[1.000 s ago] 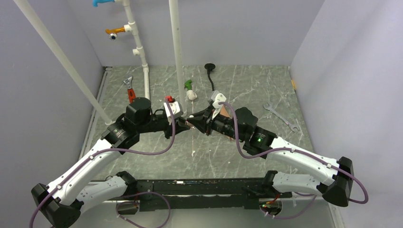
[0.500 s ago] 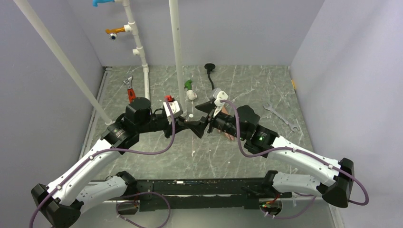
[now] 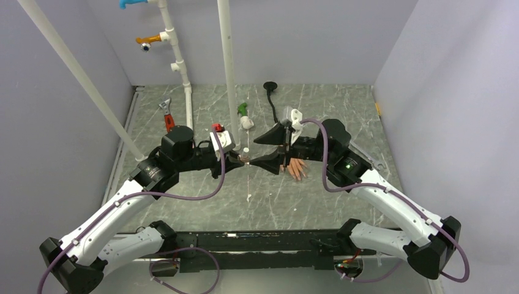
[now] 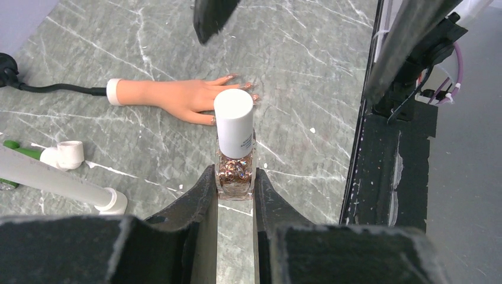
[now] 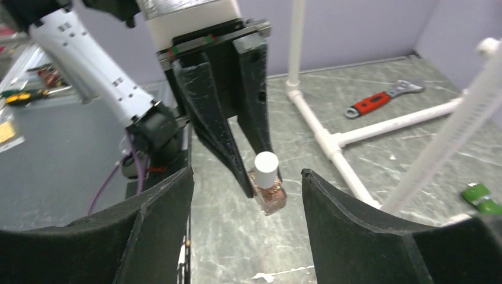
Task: Paint the nails
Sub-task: Screw the nail polish bottle.
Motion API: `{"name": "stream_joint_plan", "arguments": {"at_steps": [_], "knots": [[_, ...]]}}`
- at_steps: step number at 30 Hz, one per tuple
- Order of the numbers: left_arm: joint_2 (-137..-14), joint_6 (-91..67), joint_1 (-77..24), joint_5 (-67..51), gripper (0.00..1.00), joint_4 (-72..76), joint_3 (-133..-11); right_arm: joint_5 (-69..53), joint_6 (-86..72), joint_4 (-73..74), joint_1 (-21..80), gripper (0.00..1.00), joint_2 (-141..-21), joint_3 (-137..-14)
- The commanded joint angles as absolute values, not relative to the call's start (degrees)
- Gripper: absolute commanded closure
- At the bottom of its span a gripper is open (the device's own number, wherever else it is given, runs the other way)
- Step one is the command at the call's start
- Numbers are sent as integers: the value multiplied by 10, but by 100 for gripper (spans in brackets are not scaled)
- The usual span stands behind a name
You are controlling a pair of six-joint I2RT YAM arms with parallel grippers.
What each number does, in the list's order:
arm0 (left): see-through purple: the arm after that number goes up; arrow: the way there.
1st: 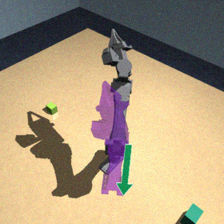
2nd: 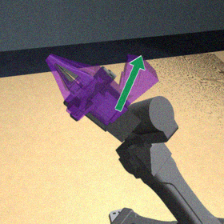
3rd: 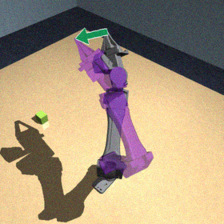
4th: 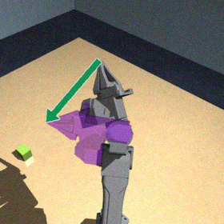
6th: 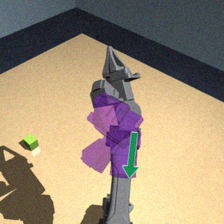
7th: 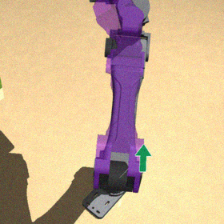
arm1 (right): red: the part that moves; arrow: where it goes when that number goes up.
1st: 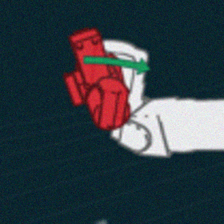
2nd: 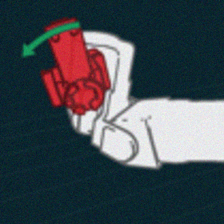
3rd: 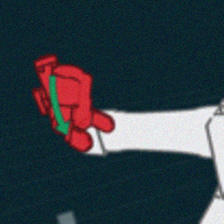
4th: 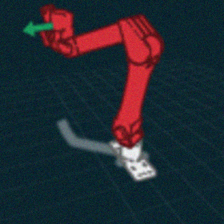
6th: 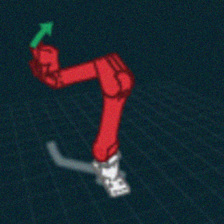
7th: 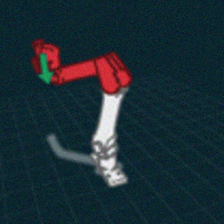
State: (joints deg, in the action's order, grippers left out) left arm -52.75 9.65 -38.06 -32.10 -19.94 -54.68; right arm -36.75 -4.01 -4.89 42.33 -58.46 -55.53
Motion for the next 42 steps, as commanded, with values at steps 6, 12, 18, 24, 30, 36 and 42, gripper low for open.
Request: {"name": "stream_joint_plan", "arguments": {"at_steps": [6, 12, 18, 24, 30, 36, 42], "knots": [[-525, 110, -378, -367, 100, -191, -579, -482, -5, -10, 419, 35, -627, -611], [-528, 110, -378, -374, 100, -193, -580, -476, -16, -37, 420, 36, -642, -608], [-529, 109, -378, -376, 100, -192, -580, -478, -25, -48, 420, 47, -652, -611], [-532, 110, -378, -377, 100, -192, -580, -483, -35, -61, 420, 59, -661, -613], [-532, 108, -378, -375, 100, -190, -579, -475, -33, -55, 423, 76, -663, -614], [-531, 106, -379, -365, 100, -189, -578, -460, -28, -48, 426, 93, -657, -605], [-526, 102, -379, -355, 100, -185, -576, -442, -32, -47, 433, 97, -649, -594]]}}
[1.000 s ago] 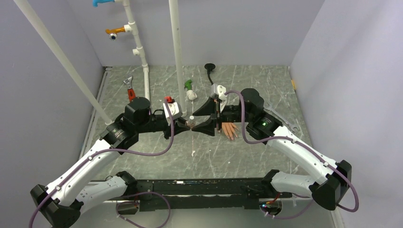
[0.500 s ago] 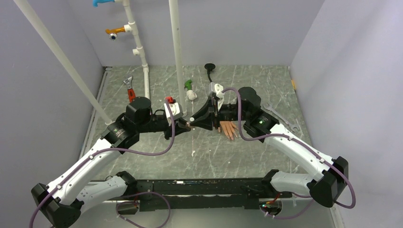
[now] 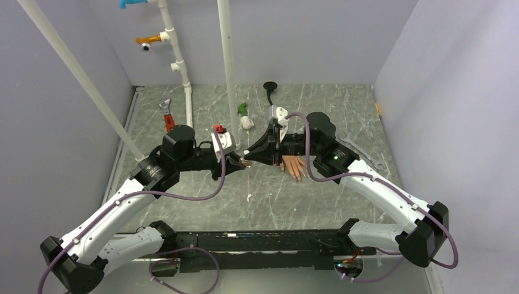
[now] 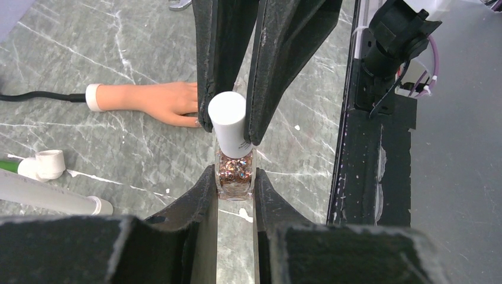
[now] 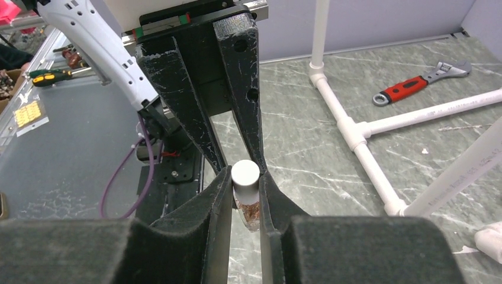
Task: Paint the nails
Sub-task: Screw the nail polish bottle.
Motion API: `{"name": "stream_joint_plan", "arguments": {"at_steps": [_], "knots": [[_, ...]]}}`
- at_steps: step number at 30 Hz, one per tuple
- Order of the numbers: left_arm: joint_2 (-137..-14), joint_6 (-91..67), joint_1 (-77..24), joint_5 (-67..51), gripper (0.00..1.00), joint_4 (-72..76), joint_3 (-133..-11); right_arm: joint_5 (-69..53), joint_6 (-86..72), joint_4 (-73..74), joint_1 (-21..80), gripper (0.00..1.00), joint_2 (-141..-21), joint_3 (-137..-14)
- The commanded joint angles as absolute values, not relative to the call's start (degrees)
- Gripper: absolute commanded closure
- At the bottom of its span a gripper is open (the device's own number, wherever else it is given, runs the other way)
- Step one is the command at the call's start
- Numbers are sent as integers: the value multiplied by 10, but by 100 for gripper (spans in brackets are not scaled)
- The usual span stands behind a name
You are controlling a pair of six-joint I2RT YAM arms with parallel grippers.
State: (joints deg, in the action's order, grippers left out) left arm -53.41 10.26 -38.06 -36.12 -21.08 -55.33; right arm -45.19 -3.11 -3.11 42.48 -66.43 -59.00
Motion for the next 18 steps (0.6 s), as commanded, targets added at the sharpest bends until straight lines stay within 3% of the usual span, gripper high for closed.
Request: {"name": "stream_joint_plan", "arguments": {"at_steps": [1, 18], "knots": [[-525, 101, -379, -351, 100, -184, -576, -432, -33, -47, 435, 97, -646, -591], [-502, 90, -378, -278, 100, -165, -565, -95, -55, -31, 553, 100, -620, -574]]}}
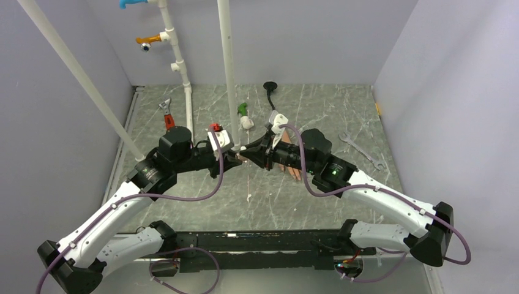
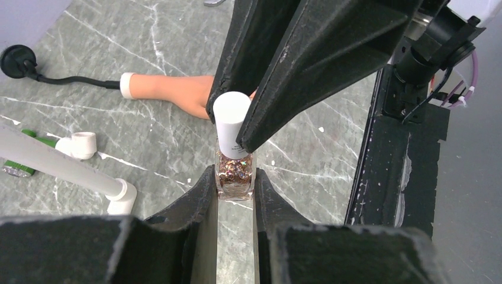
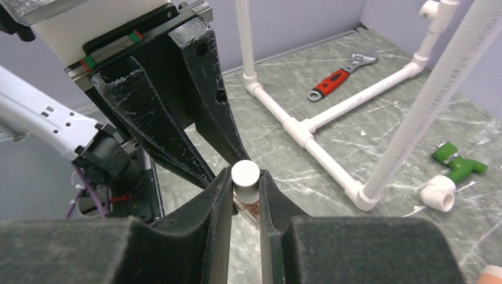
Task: Paint the nails
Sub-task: Screw the nail polish bottle.
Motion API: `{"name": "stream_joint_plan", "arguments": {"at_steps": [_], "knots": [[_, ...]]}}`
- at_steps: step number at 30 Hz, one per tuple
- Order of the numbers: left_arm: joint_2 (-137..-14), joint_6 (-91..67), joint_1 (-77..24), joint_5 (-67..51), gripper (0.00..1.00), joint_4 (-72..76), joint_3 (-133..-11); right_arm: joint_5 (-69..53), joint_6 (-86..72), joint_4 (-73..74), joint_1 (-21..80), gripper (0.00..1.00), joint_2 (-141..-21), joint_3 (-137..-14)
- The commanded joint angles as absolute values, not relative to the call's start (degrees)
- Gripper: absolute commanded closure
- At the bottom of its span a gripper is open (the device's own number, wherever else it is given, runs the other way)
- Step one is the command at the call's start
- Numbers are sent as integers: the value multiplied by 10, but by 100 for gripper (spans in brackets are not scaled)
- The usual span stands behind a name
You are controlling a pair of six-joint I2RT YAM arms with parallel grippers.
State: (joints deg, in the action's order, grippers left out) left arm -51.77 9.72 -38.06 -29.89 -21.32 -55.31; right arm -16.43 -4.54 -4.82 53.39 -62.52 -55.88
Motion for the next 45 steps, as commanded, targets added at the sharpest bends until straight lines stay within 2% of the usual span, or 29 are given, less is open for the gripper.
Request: {"name": "stream_joint_plan", "arguments": {"at_steps": [1, 2, 4, 6, 8, 11, 16, 22, 28, 35, 41, 45], "knots": [[-502, 90, -378, -277, 100, -165, -564, -93, -60, -30, 554, 100, -620, -576], [-502, 90, -378, -275, 100, -165, -564, -93, -63, -27, 554, 91, -621, -579], [-502, 91, -379, -276, 100, -165, -564, -98, -64, -18, 554, 64, -624, -588], [-503, 91, -378, -277, 100, -167, -565, -98, -61, -10, 554, 45, -625, -597], [-503, 92, -378, -277, 100, -168, -565, -92, -59, -6, 555, 32, -622, -603], [-502, 93, -379, -273, 100, -168, -565, -82, -59, -12, 553, 22, -613, -602], [-504, 99, -378, -286, 100, -173, -566, -156, -13, -11, 538, 21, -598, -593], [-505, 104, -379, -331, 100, -174, -567, -297, 56, 49, 526, 31, -594, -616], [-515, 115, -379, -389, 100, -184, -573, -321, 75, 63, 524, 40, -590, -621], [-515, 117, -378, -415, 100, -181, -570, -307, 77, 64, 524, 40, -599, -631], [-518, 120, -378, -434, 100, -184, -573, -259, 70, 50, 522, 35, -600, -633], [-523, 125, -379, -453, 100, -192, -577, -310, 78, 59, 519, 40, -609, -645]]}}
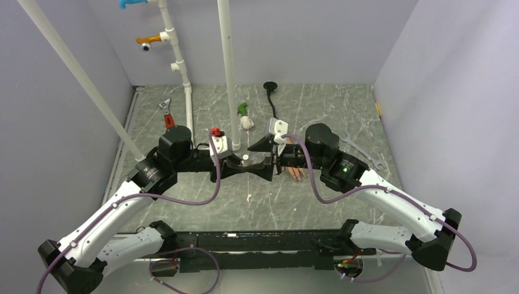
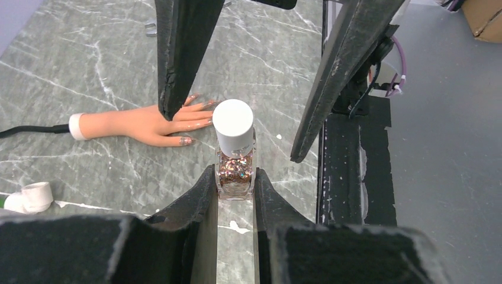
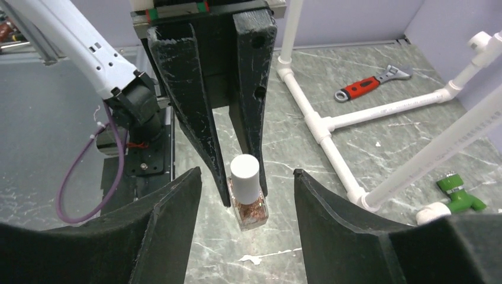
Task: Paint the nails
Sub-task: Screw the nail polish bottle.
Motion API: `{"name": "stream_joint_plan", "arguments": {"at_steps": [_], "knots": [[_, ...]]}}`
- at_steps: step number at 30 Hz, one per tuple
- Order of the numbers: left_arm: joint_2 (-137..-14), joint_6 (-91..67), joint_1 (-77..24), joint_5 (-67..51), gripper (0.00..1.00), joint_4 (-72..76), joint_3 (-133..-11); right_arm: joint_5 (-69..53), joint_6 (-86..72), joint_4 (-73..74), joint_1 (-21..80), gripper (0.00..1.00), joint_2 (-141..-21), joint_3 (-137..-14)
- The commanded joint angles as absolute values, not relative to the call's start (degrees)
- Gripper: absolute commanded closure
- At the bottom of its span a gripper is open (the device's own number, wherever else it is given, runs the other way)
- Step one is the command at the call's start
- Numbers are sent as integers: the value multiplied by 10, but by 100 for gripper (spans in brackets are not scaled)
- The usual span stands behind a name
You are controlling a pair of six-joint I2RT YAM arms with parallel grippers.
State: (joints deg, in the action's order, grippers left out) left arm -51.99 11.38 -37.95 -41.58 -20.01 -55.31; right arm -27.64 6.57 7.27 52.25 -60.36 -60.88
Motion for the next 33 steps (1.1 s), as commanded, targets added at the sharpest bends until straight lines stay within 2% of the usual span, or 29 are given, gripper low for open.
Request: {"name": "stream_joint_plan", "arguments": {"at_steps": [1, 9, 17, 23, 26, 33], "knots": [[-523, 126, -379, -455, 100, -192, -577, -318, 80, 65, 518, 42, -614, -650], [-522, 128, -379, -458, 100, -194, -578, -354, 82, 77, 513, 64, -629, -660], [-520, 125, -378, -452, 100, -192, -578, -361, 82, 92, 512, 67, -629, -656], [-515, 121, -379, -445, 100, -187, -575, -353, 69, 74, 510, 93, -620, -638], [-514, 117, -380, -439, 100, -183, -573, -346, 62, 68, 510, 100, -616, -630], [-512, 103, -378, -386, 100, -178, -573, -288, 26, 36, 510, 100, -604, -610]]}}
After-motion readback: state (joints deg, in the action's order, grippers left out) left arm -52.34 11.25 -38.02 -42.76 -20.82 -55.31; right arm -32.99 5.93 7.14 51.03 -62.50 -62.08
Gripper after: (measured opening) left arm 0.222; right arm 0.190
